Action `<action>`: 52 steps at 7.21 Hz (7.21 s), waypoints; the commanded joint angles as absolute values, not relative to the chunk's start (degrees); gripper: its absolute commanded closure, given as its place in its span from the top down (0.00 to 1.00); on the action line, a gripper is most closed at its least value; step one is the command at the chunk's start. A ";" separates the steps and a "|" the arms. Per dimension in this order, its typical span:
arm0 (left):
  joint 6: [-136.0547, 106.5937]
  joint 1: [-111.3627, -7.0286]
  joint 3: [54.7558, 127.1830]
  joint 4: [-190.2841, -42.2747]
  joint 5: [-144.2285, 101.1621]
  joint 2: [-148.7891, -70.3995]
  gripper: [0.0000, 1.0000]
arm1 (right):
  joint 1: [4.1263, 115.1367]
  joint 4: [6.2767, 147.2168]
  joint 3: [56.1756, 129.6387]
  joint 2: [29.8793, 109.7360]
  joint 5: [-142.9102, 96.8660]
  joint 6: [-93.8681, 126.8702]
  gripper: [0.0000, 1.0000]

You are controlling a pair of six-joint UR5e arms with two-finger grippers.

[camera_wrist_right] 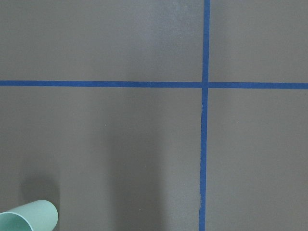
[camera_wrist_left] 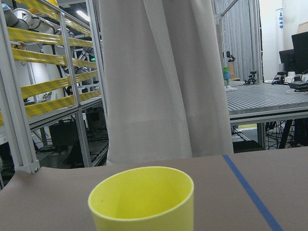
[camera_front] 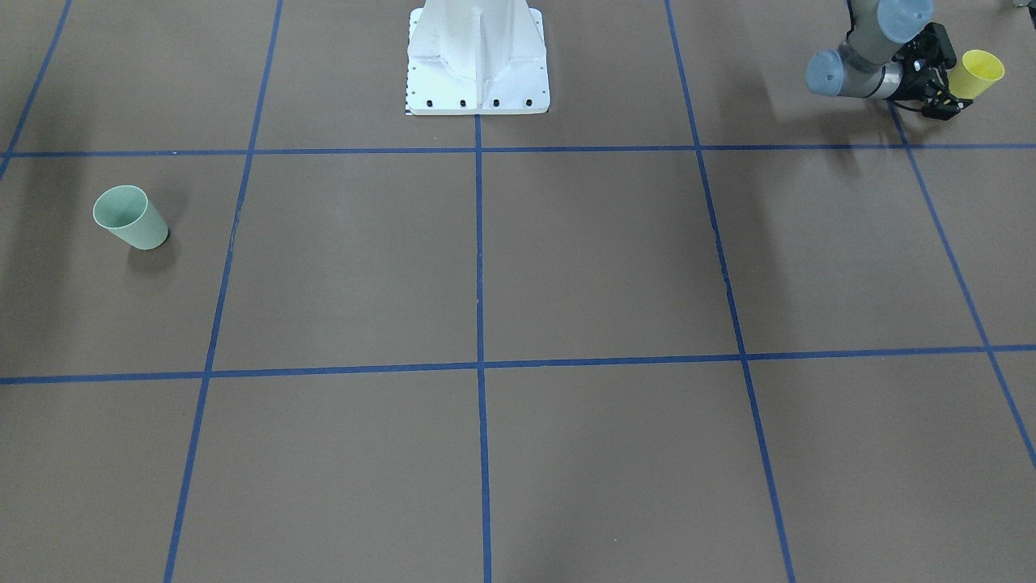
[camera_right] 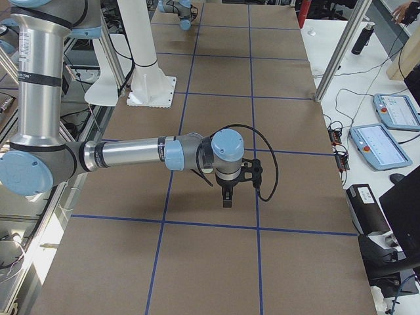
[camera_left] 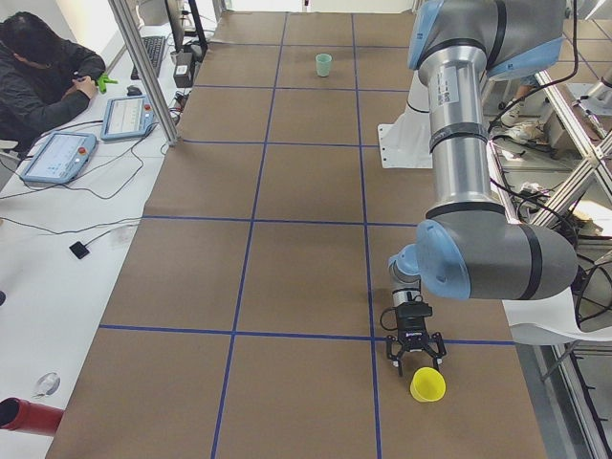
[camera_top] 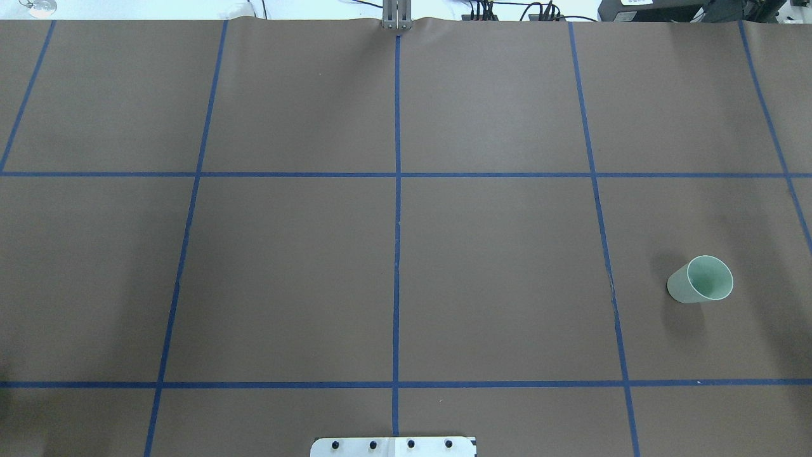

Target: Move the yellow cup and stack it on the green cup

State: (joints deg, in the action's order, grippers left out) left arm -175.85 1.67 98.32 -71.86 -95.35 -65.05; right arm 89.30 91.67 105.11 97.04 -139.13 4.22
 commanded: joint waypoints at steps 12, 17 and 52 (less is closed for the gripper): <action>-178.08 6.15 94.65 -80.84 -98.53 -55.23 0.30 | 89.30 91.67 105.12 96.24 -139.22 4.31 1.00; -160.08 2.66 110.46 -85.61 -97.91 -39.38 0.30 | 89.30 91.67 104.85 96.50 -139.31 4.39 1.00; -51.52 -27.51 98.09 -140.78 -81.17 -112.94 0.00 | 84.48 90.80 103.09 86.22 -141.75 6.06 0.96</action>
